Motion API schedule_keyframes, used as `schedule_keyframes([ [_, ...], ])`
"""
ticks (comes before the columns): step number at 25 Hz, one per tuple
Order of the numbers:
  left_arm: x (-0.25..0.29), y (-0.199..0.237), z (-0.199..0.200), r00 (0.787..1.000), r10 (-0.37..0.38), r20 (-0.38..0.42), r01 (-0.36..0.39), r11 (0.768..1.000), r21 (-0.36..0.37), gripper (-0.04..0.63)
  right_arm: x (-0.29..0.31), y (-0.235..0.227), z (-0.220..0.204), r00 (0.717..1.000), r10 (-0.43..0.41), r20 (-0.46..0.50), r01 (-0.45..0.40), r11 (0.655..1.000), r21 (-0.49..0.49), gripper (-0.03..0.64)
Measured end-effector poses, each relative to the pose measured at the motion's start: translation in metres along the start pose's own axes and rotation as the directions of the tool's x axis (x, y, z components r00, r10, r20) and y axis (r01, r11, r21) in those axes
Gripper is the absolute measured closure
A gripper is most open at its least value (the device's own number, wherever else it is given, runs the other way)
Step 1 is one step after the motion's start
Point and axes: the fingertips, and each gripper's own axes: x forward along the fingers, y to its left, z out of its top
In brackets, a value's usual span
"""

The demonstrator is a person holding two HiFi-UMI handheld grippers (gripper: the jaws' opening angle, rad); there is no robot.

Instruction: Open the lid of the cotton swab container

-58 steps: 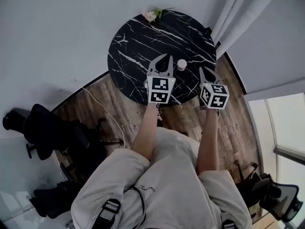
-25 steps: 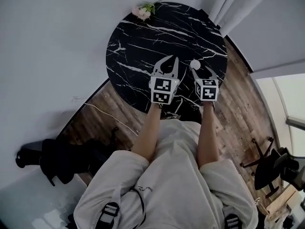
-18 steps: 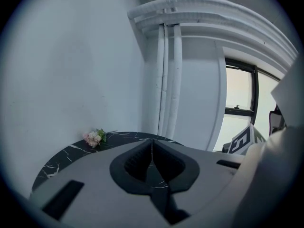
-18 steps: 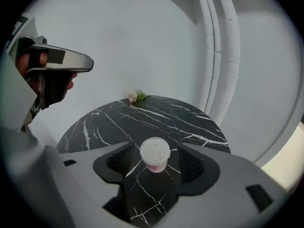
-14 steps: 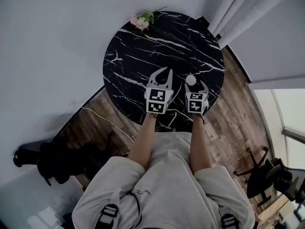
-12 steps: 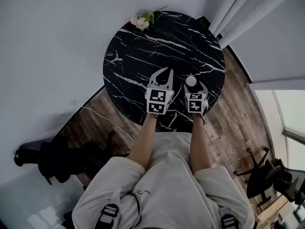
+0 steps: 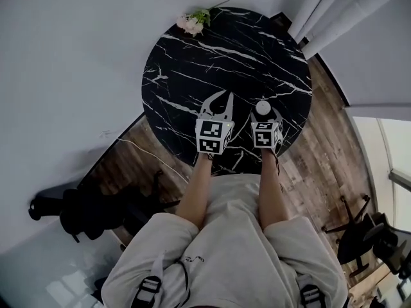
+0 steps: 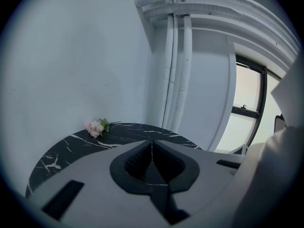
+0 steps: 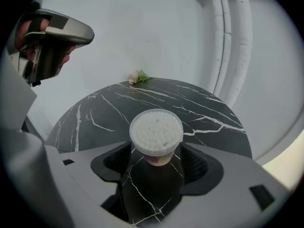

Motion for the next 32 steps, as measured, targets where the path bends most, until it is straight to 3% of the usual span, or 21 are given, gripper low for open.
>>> schedule_keyframes([
  [14,0.001,-0.003,0.004,0.999,-0.030,0.025,0.031,1.000,-0.004,0.571,-0.003,-0.002,0.017,0.996,0.047,0.075,-0.048,0.999,0.020,0.325],
  [18,-0.003,-0.007,0.007,0.999,-0.032,0.035,0.032,0.999,-0.005,0.571,-0.024,-0.008,0.037,0.993,0.042,0.115,-0.043,0.999,0.012,0.327],
  [21,-0.007,-0.020,0.013,0.997,-0.059,0.052,0.059,0.998,0.002,0.571,-0.045,-0.010,0.059,0.988,0.092,0.123,-0.095,0.995,0.016,0.327],
  [27,-0.023,-0.041,0.027,0.990,-0.104,0.097,0.099,0.994,0.054,0.571,-0.100,-0.011,0.105,0.970,0.146,0.193,-0.148,0.989,-0.007,0.327],
  [32,-0.041,-0.054,0.036,0.981,-0.133,0.139,0.122,0.989,0.085,0.571,-0.144,0.001,0.136,0.938,0.206,0.279,-0.220,0.975,0.019,0.327],
])
